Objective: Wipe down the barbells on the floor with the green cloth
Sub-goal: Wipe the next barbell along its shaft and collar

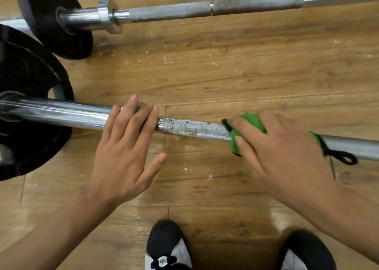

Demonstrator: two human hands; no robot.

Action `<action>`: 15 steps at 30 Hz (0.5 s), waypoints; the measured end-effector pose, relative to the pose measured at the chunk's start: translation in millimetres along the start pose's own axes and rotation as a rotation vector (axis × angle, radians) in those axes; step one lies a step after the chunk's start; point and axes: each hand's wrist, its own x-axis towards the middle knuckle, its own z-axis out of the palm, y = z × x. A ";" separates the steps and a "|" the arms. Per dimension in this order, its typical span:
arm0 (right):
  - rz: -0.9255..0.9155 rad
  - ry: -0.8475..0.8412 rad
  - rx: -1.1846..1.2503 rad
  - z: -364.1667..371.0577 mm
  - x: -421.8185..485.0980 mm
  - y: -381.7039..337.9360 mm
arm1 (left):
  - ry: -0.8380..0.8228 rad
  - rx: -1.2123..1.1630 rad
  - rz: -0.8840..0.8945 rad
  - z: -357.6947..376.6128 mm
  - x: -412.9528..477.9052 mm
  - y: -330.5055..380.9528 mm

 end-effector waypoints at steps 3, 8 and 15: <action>-0.002 -0.019 -0.008 4.1 -3.0 -2.5 | 0.007 -0.030 -0.031 3.0 -4.6 8.7; -0.116 -0.034 0.022 21.3 46.4 -74.4 | 0.029 -0.064 -0.028 4.1 -11.6 12.0; -0.054 0.006 -0.009 4.6 -6.5 -25.1 | -0.006 0.005 0.052 1.4 -20.8 1.9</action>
